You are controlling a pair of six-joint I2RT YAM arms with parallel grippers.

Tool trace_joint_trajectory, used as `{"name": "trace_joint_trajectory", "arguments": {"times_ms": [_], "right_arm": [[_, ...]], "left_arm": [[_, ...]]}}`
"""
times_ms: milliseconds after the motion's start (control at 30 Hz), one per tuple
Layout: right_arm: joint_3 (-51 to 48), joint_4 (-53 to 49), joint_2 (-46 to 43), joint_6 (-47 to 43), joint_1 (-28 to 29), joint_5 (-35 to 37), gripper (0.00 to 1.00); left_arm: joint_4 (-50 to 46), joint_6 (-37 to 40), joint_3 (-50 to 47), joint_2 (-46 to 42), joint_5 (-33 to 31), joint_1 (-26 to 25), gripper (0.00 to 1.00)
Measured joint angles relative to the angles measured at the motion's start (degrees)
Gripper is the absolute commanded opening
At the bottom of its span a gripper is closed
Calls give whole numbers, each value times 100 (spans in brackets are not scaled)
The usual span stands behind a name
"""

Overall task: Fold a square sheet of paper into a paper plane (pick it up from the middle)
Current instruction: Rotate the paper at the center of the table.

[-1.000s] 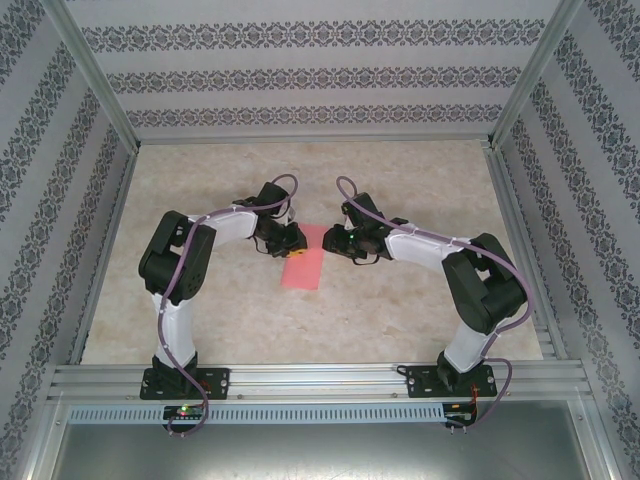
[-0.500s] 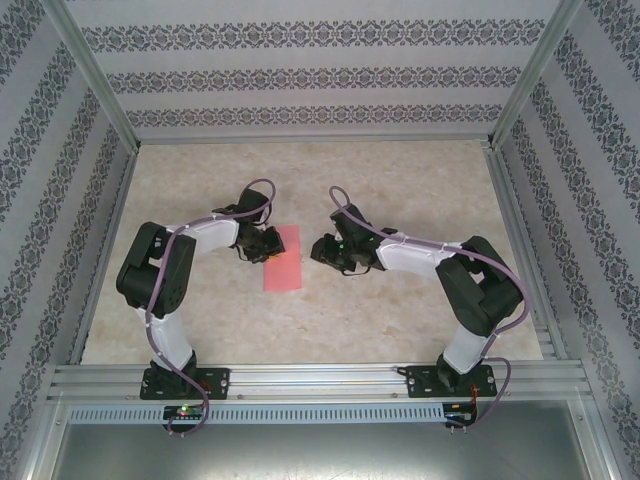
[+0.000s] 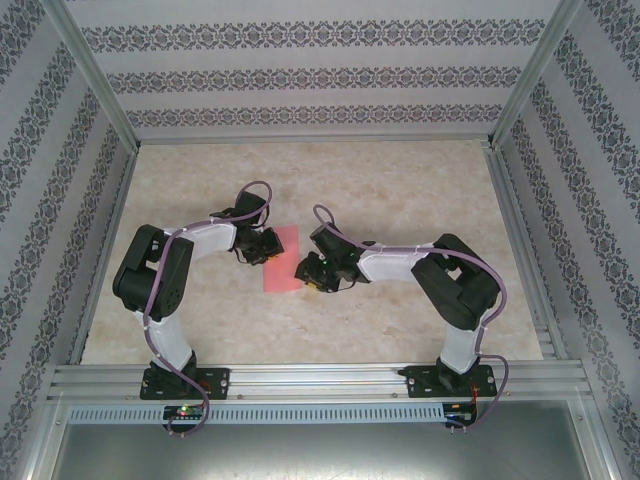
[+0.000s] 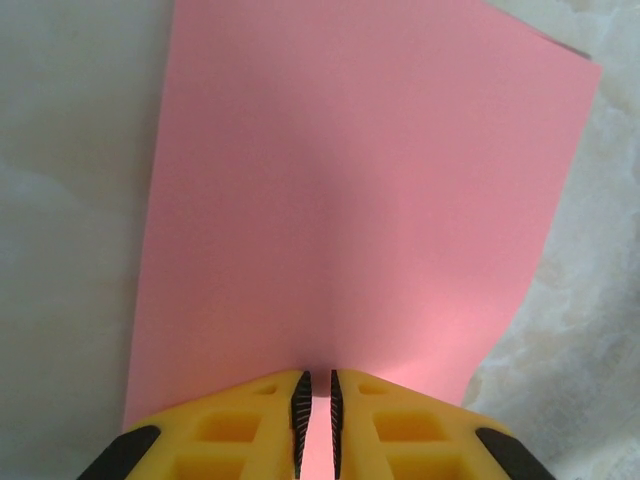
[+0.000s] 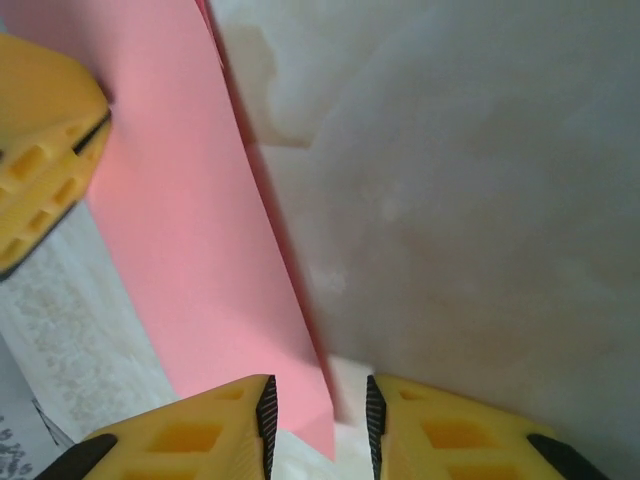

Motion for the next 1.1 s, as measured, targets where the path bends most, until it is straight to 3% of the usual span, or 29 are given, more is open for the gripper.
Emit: {"name": "trace_joint_trajectory", "arguments": {"times_ms": [733,900,1100], "right_arm": [[149,282,151,308,190,-164,25],[90,389,151,417,188,-166,19],[-59,437,149,501,136,-122,0]], "left_arm": [[83,2,-48,0,118,50,20],[105,0,-63,0,168,68,20],[278,7,-162,-79,376,103,25]]}}
